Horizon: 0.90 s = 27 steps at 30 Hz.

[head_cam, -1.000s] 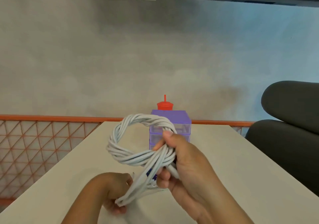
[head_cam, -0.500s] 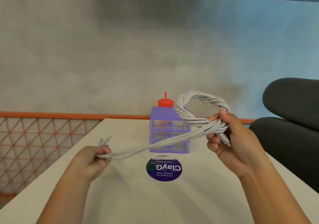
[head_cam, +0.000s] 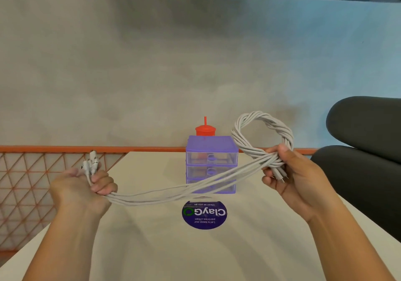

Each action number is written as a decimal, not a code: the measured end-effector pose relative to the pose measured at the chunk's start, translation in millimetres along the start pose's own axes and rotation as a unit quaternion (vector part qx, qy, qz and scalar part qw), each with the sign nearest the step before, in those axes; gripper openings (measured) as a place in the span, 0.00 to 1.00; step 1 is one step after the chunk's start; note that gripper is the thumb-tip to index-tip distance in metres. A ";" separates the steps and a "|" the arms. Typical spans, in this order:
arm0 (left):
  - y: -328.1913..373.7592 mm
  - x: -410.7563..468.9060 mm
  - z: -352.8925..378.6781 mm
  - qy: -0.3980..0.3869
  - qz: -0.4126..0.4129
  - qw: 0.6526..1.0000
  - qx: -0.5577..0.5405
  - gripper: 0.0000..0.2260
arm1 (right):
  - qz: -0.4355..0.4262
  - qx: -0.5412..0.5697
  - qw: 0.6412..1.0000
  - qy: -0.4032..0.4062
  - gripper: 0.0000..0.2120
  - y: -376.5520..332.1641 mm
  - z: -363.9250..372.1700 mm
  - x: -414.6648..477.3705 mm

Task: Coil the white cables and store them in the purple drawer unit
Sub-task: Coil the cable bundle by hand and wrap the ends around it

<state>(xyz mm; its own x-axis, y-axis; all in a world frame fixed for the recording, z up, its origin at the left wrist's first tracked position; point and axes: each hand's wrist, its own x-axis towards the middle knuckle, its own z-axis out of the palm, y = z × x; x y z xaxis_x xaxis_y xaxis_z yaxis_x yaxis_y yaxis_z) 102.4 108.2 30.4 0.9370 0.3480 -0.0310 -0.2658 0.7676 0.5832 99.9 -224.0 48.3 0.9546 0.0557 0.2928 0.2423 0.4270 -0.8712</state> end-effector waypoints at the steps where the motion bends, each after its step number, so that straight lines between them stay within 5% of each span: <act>1: 1.7 -1.5 1.8 -0.021 0.004 1.000 0.014 0.10 | -0.004 -0.003 1.000 -0.007 0.26 0.6 0.4 0.0; 3: 3.6 -6.5 9.3 -0.059 0.009 0.996 0.061 0.17 | -0.008 -0.009 1.000 -0.015 0.24 2.0 4.5 -0.6; 7: -8.5 -23.0 36.1 -0.164 0.016 0.972 0.169 0.11 | -0.026 -0.033 0.998 -0.055 0.28 8.7 17.5 -2.4; 13: -67.1 -62.6 68.5 -0.317 -0.036 0.892 0.320 0.08 | -0.027 -0.031 0.982 -0.183 0.22 16.6 39.8 -12.6; 16: -78.8 -69.8 71.0 -0.325 -0.062 0.868 0.370 0.16 | -0.022 -0.062 0.979 -0.195 0.22 20.0 44.4 -14.3; 19: -75.8 -74.9 74.5 -0.316 -0.091 0.881 0.341 0.05 | -0.015 -0.058 0.981 -0.187 0.23 20.2 43.0 -13.3; 27: -75.9 -77.2 75.9 -0.348 -0.089 0.903 0.236 0.38 | 0.012 -0.093 0.980 -0.178 0.25 24.3 41.8 -11.0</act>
<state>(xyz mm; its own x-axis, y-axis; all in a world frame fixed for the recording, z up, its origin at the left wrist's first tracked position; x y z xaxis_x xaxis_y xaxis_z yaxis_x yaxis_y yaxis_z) 67.4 -17.8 50.2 0.9148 -0.3069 0.2627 -0.1236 0.4065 0.9052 88.1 -176.5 40.4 0.8473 0.3884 0.3623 0.2801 0.2529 -0.9261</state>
